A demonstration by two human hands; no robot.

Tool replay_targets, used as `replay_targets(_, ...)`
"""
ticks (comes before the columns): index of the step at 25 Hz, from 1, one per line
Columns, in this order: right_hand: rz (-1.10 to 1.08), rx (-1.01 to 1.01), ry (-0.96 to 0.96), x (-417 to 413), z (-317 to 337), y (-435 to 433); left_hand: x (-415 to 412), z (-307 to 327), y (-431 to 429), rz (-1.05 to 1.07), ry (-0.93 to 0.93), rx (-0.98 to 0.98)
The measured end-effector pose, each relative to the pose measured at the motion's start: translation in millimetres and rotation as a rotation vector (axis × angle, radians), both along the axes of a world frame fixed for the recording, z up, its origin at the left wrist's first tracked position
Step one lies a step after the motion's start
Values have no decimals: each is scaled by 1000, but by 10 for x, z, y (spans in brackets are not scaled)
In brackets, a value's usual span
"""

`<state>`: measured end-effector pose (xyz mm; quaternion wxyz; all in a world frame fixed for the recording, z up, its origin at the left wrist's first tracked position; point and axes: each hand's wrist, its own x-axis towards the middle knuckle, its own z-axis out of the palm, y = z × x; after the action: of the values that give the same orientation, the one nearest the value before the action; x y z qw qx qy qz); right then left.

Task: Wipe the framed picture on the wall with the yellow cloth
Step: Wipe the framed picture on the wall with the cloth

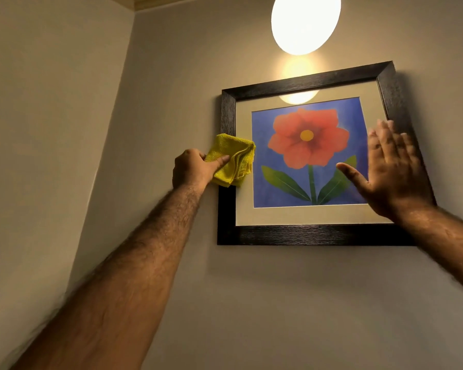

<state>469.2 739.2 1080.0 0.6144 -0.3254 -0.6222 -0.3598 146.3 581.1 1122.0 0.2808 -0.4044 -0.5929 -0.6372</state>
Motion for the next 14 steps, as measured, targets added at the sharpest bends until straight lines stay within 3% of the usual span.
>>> replay_targets(3, 114, 160, -290, -476, 34, -393, 20, 3, -14, -87, -1, 18)
replay_targets(5, 263, 195, -445, -871, 60, -671, 35, -27, -50, -257, -8, 52)
replay_targets(9, 798, -274, -205, -1337, 282, -1149, 81, -186, -204, -472, 92, 84)
replay_targets(14, 1253, -725, -92, -1529, 337, -1290, -52, -361, -621, -500, 48, 56)
